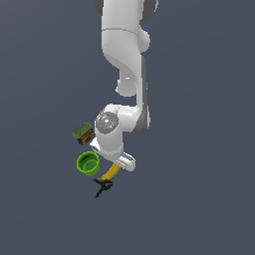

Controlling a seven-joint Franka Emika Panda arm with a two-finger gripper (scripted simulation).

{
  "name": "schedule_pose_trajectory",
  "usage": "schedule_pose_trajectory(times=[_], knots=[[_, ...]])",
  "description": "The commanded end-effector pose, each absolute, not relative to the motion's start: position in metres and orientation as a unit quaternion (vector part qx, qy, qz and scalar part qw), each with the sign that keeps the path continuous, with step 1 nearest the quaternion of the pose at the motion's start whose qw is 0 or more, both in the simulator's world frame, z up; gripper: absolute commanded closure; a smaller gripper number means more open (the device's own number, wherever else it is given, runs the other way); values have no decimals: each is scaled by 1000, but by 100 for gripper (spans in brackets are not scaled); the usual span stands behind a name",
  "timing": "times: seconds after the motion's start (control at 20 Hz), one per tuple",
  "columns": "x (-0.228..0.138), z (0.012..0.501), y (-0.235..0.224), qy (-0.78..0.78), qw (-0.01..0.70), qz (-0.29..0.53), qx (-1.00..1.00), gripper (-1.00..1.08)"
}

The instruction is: Pick up a designated object from a clutter of objects.

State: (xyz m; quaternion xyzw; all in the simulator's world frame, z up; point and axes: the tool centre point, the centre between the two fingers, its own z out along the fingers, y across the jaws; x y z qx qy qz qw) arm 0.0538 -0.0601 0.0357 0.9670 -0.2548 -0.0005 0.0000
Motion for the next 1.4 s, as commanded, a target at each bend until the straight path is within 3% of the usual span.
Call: schedule_pose_trajectory(times=[0.0, 0.25, 0.3, 0.75, 1.35], knots=[[54, 25, -60, -255, 0, 0, 967, -92], [55, 19, -60, -255, 0, 0, 967, -92], [55, 19, -60, -255, 0, 0, 967, 108], [55, 19, -60, -255, 0, 0, 967, 108], [61, 66, -58, -252, -3, 6, 968, 108]])
